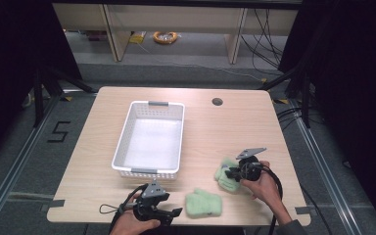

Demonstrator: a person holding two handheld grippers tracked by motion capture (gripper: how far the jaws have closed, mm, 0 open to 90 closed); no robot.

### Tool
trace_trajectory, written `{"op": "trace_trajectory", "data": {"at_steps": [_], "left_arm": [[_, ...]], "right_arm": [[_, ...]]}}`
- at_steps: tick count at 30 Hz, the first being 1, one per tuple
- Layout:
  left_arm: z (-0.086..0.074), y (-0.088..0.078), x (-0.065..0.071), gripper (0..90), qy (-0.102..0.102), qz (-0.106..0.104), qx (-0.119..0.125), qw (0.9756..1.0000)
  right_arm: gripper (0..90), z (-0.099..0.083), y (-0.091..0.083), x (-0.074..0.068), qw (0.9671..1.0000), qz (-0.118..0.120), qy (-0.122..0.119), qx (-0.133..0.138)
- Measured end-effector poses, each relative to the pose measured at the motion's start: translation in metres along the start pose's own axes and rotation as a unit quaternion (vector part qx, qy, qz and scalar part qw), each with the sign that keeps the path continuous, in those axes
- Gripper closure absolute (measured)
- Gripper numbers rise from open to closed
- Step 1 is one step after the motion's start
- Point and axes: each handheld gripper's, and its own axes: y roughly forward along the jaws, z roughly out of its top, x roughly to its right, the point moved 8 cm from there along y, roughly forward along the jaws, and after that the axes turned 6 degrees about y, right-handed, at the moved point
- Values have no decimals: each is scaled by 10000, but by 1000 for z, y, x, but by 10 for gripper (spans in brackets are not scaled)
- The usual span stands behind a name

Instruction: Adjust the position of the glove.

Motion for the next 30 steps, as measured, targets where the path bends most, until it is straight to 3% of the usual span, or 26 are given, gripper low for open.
{"op": "trace_trajectory", "data": {"at_steps": [2, 4, 6, 7, 11, 13, 16, 20, 21, 23, 24, 25, 26, 29, 30], "left_arm": [[0, 0, 0, 316, 7, 15, -18, 10000], [0, 0, 1, 317, -15, -12, 20, 10000], [0, 0, 1, 317, -2, -11, 10, 10000], [1, 0, 1, 318, -62, -8, 38, 10000], [2, -1, -1, 321, -28, 9, 59, 10000], [2, -1, -1, 321, -28, 11, 63, 10000], [3, -2, 0, 321, -61, 7, 96, 9999], [3, -2, 0, 320, -65, 11, 101, 9999], [3, -4, 0, 320, 33, -9, 18, 10000], [5, -3, 1, 320, -47, 4, 128, 9999], [5, -3, 2, 320, -28, 12, 107, 9999], [6, -3, 3, 321, -12, -18, 118, 9999], [7, -3, 4, 322, -63, -17, 166, 9998], [8, -1, 8, 327, -124, -46, 204, 9997], [8, -1, 9, 330, -92, -45, 160, 9998]], "right_arm": [[819, 0, -1, 0, 10000, 29, 69, 37], [827, 0, 0, 1, 10000, -18, -33, 73], [836, 1, -5, -2, 9999, 85, 102, 76], [837, 4, -6, -4, 9995, 186, -20, 249], [838, 11, -18, -8, 9982, 219, -32, 554], [838, 11, -23, -9, 9985, 224, -66, 499], [839, 13, -39, -23, 9962, 453, 61, 747], [838, 16, -49, -36, 9939, 655, 0, 884], [838, 21, -53, -45, 9920, 659, -39, 1076], [838, 21, -55, -51, 9916, 714, 2, 1081], [838, 22, -57, -56, 9909, 761, -127, 1107], [838, 22, -58, -68, 9901, 838, -106, 1124], [838, 21, -58, -71, 9897, 860, -163, 1131], [838, 19, -58, -85, 9883, 1063, -46, 1092], [837, 18, -57, -89, 9882, 1043, -172, 1112]]}}
